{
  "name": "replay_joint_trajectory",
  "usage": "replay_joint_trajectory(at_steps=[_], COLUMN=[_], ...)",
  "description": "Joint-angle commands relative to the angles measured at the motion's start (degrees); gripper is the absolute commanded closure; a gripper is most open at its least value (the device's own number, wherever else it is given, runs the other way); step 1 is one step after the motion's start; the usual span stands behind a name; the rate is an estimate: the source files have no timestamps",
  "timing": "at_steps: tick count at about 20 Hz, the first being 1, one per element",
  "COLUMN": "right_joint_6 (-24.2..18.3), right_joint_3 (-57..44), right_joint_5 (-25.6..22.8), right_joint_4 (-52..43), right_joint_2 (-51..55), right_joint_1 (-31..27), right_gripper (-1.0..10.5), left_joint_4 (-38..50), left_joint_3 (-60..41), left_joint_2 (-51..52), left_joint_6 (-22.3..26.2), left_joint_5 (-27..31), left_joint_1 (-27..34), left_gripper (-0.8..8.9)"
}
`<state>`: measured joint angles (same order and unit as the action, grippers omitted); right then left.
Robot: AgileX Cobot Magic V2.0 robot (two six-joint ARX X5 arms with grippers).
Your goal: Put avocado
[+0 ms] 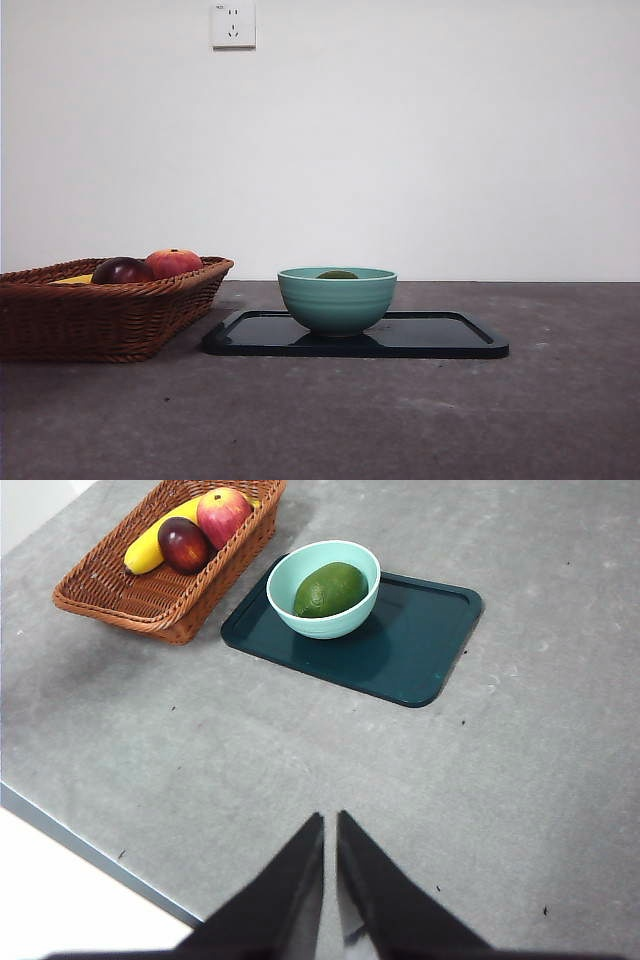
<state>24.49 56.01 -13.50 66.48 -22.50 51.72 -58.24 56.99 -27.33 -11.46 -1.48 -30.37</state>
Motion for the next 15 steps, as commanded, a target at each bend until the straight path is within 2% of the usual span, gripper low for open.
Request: replay_joint_trajectory(at_steps=[1,3,5,6,11,15], right_joint_6=[0.6,0.6,0.6,0.6,0.6,0.6], right_joint_3=[0.6,0.6,0.6,0.6,0.6,0.6], right_joint_5=[-0.1,-0.1,-0.1,-0.1,-0.1,-0.1], right_joint_4=[-0.7,-0.7,-0.7,-0.7,-0.7,-0.7], right_joint_2=[-0.2,-0.2,-0.2,-0.2,-0.2,-0.2], right_joint_1=[0.6,0.6,0.6,0.6,0.6,0.6], right_gripper=[9.3,9.3,9.3,9.3,9.3,9.3], left_joint_4=[0.9,3.4,10.1,14.2,35.4,45.1], left_joint_3=[-0.9,-3.7,-9.2,-12.7,-33.1,-46.6], left_joint_2=[-0.3,0.7,2.8,4.3,12.4,18.7], left_joint_6=[2.6,6.9,10.6,11.0,9.7,6.1], left_joint_5=[0.3,0.4,0.4,0.4,0.3,0.3], left_joint_1=[11.1,18.6,23.3,24.8,28.9,29.7], left_gripper=[8.04,8.04,8.04,8.04,8.04,8.04])
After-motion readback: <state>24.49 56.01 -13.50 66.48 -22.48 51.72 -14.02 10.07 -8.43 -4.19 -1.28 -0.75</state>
